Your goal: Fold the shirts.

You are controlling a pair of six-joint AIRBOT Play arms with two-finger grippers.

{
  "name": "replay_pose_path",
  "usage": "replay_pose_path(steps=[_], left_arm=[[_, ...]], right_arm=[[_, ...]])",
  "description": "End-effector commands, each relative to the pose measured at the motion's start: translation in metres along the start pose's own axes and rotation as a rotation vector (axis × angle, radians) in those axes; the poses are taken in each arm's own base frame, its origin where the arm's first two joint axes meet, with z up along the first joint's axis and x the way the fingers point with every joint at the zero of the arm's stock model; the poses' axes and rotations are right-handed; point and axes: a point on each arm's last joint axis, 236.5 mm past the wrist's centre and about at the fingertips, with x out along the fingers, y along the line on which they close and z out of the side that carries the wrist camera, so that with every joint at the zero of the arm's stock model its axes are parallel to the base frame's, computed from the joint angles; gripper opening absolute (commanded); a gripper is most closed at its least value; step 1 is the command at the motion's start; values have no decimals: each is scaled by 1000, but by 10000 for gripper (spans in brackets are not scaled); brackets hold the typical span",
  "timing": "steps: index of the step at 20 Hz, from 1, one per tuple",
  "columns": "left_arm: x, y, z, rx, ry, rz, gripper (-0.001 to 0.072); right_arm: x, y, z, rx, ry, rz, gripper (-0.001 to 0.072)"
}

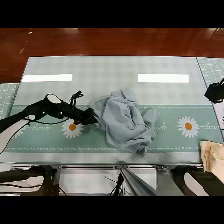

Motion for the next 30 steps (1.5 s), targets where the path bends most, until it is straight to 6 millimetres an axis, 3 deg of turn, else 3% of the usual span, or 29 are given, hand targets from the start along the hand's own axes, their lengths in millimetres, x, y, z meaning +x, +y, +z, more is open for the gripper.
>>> replay_pose_path(steps=[1, 3, 4, 6, 8, 10, 16, 18, 25, 26, 28, 29, 30], left_arm=[[-5, -6, 1, 25, 7, -22, 24], [-6, -9, -6, 60, 37, -35, 24], [-6, -11, -9, 74, 49, -41, 24], [-8, -13, -13, 91, 59, -48, 24], [-9, -14, -12, 94, 56, -50, 24], [-9, -16, -15, 95, 66, -54, 24], [-10, -19, -24, 95, 104, -69, 25], [-10, -19, -26, 95, 112, -72, 24], [-12, -22, -26, 84, 116, -76, 24], [-13, -24, -23, 81, 111, -77, 24], [-17, -32, -14, 92, 91, -82, 24], [-20, -37, -9, 108, 77, -85, 24], [-25, -45, -1, 132, 57, -91, 23]], right_arm=[[18, -10, -14, 125, 28, 52, 476], [44, 0, -33, 223, 74, 158, 481], [60, 12, -45, 282, 102, 238, 541], [85, 49, -65, 371, 142, 419, 592], [105, 81, -79, 428, 162, 546, 592], [127, 97, -90, 503, 160, 588, 592], [164, 126, -76, 753, 37, 717, 592], [175, 137, -73, 762, 53, 751, 592], [210, 203, -68, 715, 116, 792, 573], [211, 207, -64, 705, 99, 785, 548], [206, 208, -55, 667, 79, 793, 76], [202, 205, -46, 655, 56, 800, 15], [193, 200, -32, 643, 19, 812, 14]])
